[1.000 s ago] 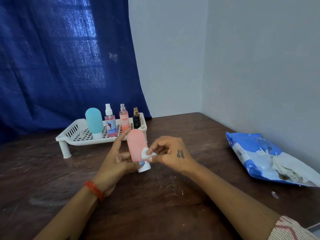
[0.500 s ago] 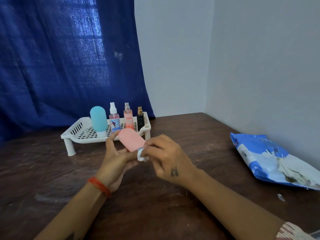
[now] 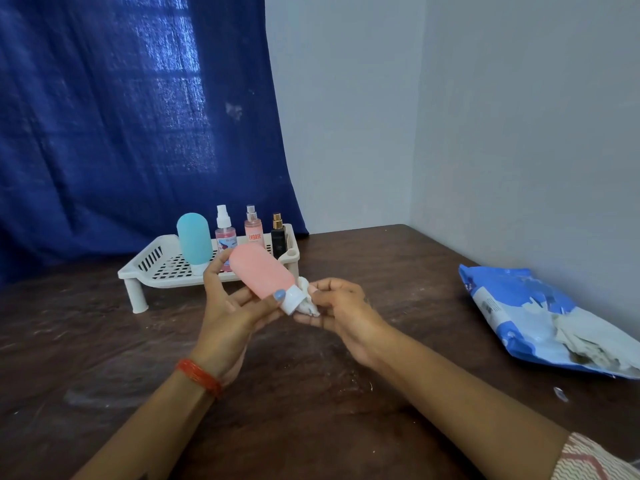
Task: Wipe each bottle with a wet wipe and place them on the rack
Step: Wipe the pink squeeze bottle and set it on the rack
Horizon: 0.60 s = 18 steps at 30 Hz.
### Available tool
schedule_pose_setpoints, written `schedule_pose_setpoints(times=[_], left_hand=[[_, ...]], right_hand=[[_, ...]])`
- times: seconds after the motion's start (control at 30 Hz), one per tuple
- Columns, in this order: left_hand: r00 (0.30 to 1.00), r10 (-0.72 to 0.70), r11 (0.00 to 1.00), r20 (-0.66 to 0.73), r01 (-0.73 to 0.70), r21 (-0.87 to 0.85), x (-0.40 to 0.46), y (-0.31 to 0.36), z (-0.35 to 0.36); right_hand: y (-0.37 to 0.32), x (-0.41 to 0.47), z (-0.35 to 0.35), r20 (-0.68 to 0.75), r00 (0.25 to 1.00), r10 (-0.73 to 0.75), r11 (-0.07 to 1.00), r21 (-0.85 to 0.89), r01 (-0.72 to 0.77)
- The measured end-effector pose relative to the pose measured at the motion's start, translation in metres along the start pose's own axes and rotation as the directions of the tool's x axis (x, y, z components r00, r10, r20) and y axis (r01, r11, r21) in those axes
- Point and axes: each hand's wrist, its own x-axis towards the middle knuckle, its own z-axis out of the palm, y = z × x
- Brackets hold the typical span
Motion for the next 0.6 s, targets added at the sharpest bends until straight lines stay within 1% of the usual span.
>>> schedule_pose_setpoints(times=[0.1, 0.2, 0.3, 0.4, 0.43, 0.47, 0.5, 0.53, 0.57, 0.6], left_hand=[[0.997, 0.081, 0.995, -0.012, -0.08, 0.066, 0.0, -0.003, 0.0], [0.984, 0.177, 0.975, -0.026, -0.172, 0.139, 0.0, -0.005, -0.001], [0.973, 0.231, 0.955, -0.015, -0.224, 0.194, 0.001, -0.006, -0.001], [0.964, 0.266, 0.934, -0.009, -0.255, 0.249, 0.003, -0.007, -0.002], [0.962, 0.274, 0.923, -0.009, -0.261, 0.283, 0.003, -0.008, -0.003], [0.96, 0.278, 0.91, -0.009, -0.261, 0.321, 0.003, -0.008, -0.004], [0.96, 0.281, 0.898, -0.008, -0.259, 0.357, 0.003, -0.008, -0.004], [0.96, 0.279, 0.886, -0.01, -0.253, 0.387, 0.003, -0.007, -0.005], [0.961, 0.277, 0.877, -0.013, -0.247, 0.412, 0.003, -0.007, -0.004], [0.961, 0.276, 0.868, -0.021, -0.24, 0.435, 0.003, -0.006, -0.004]], right_hand=[[0.001, -0.001, 0.002, 0.056, 0.983, 0.175, 0.951, 0.25, -0.184], [0.002, -0.002, 0.004, 0.129, 0.957, 0.26, 0.871, 0.396, -0.29], [0.002, -0.003, 0.005, 0.172, 0.943, 0.285, 0.852, 0.405, -0.332], [-0.003, -0.004, 0.003, 0.161, 0.95, 0.267, 0.878, 0.365, -0.309], [-0.005, -0.005, 0.002, 0.142, 0.958, 0.249, 0.899, 0.334, -0.284], [-0.007, -0.004, 0.001, 0.106, 0.971, 0.216, 0.935, 0.263, -0.237], [-0.008, -0.003, 0.0, 0.045, 0.986, 0.159, 0.978, 0.127, -0.163], [-0.007, -0.001, 0.0, -0.021, 0.997, 0.069, 0.995, -0.071, -0.07], [-0.006, 0.0, -0.001, -0.072, 0.996, -0.053, 0.954, -0.299, 0.03], [-0.003, 0.001, -0.003, -0.087, 0.977, -0.195, 0.845, -0.52, 0.122]])
